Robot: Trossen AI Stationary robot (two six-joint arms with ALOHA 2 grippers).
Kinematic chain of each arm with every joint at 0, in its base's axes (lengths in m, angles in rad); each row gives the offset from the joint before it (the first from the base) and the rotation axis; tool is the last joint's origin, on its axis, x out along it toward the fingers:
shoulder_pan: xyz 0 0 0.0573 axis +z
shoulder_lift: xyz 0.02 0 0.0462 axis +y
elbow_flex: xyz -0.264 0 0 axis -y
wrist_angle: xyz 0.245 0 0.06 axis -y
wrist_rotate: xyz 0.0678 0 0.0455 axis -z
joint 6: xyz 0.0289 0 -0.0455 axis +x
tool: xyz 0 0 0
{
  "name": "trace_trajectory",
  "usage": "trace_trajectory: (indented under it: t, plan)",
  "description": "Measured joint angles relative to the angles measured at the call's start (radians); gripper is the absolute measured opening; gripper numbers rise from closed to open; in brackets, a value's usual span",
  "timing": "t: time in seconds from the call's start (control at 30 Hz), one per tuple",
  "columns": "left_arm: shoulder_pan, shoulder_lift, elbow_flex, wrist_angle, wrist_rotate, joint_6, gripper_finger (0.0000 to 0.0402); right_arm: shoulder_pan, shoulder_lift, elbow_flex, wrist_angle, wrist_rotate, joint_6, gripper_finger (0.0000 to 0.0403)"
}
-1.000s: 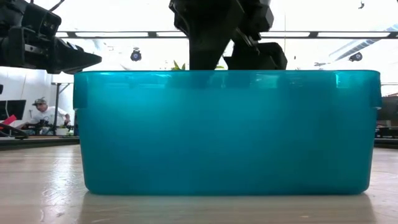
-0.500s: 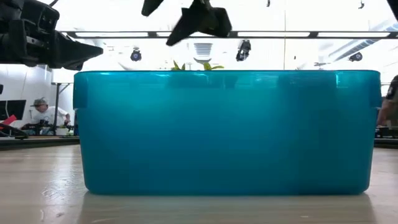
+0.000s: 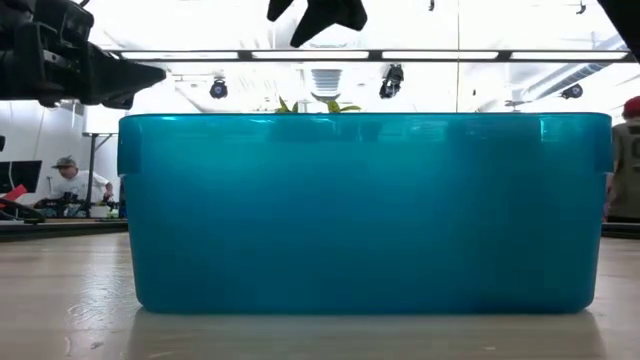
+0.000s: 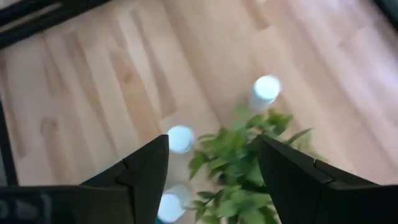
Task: Pick and place pill bottles into a basket
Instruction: Put the white medicine bottle into the blue bin
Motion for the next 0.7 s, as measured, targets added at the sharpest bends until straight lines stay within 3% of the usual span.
trace_trajectory:
  t: [0.4, 0.57, 0.7]
  plan:
    - [0.0, -0.001, 0.0, 0.043, 0.0, -0.001, 0.0001, -0.016, -0.133, -0.057, -0.018, 0.162, -0.07, 0.0226]
    - [0.0, 0.0, 0.0, 0.043, 0.0, -0.001, 0.0001, -0.015, -0.233, -0.191, -0.003, 0.24, -0.024, 0.0226]
    - [0.0, -0.001, 0.0, 0.043, 0.001, -0.001, 0.0001, -0.01, -0.332, -0.38, 0.099, 0.263, 0.02, 0.0226]
